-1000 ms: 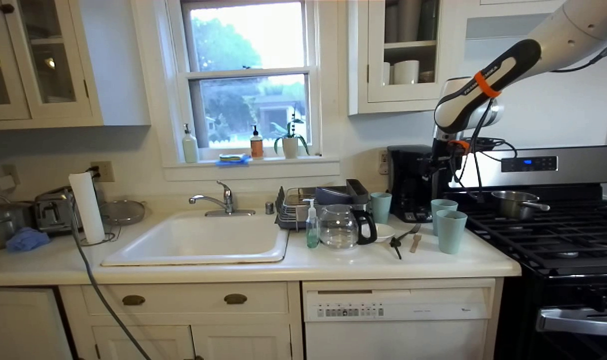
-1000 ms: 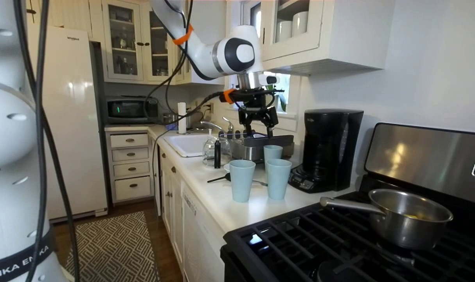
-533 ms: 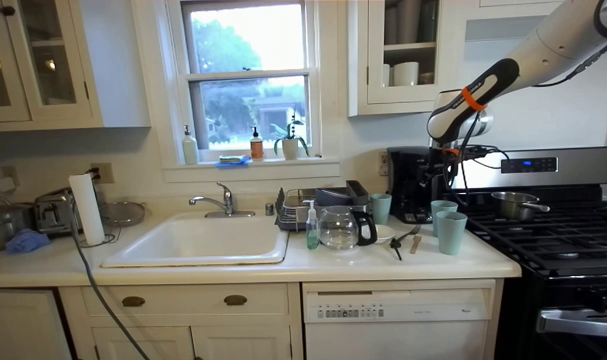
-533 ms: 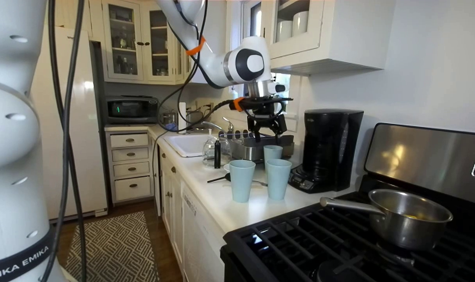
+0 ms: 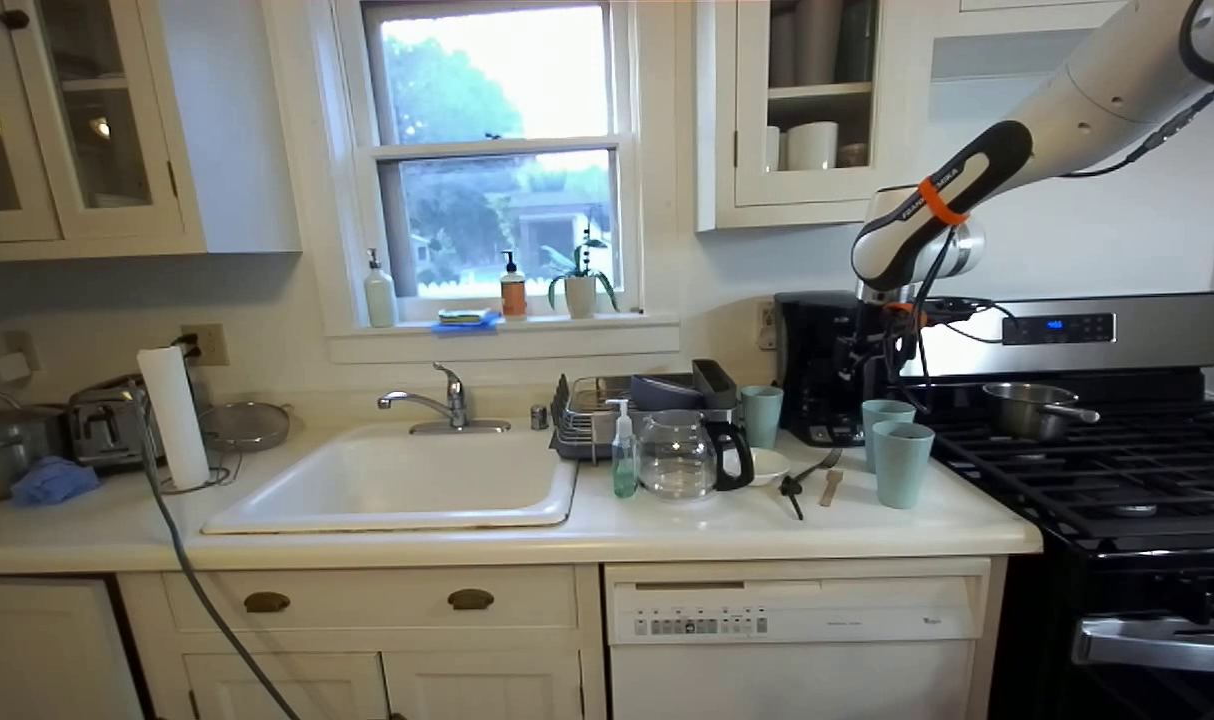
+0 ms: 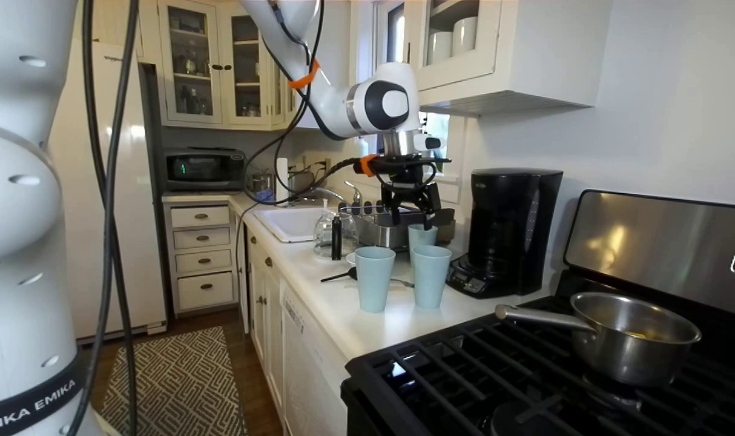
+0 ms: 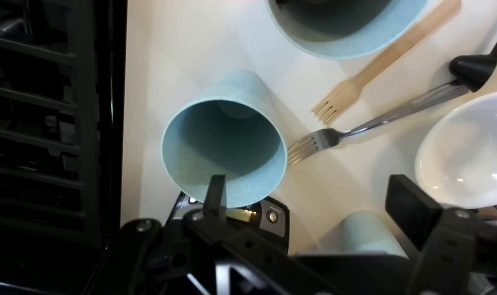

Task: Put the cup on the stove

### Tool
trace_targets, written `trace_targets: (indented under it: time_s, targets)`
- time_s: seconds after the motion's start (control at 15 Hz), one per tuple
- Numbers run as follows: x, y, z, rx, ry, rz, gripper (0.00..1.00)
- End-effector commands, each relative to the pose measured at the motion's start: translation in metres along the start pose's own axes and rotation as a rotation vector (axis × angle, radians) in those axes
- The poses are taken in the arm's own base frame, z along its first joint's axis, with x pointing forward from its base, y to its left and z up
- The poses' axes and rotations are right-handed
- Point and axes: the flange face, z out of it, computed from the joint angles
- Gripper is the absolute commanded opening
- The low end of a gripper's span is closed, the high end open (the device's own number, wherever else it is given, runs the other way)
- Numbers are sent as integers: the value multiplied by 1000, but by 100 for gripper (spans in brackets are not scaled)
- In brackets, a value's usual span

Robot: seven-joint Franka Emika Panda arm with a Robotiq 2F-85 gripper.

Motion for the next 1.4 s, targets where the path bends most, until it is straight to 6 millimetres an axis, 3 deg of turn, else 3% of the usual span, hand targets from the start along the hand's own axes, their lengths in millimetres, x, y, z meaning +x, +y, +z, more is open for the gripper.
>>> trace_targets:
  time_s: [0.0,0.4,0.53,0.73,1.2,1.33]
  targets:
    - [6,-2,18,18,-25,38,100]
    - [12,2,49,28,-39,95,100]
    - [16,2,56,36,-31,107,74]
    - [21,4,65,36,-33,114,50]
    - [30,22,68,7,-46,149,3]
    - [30,28,61,-4,-59,169,0]
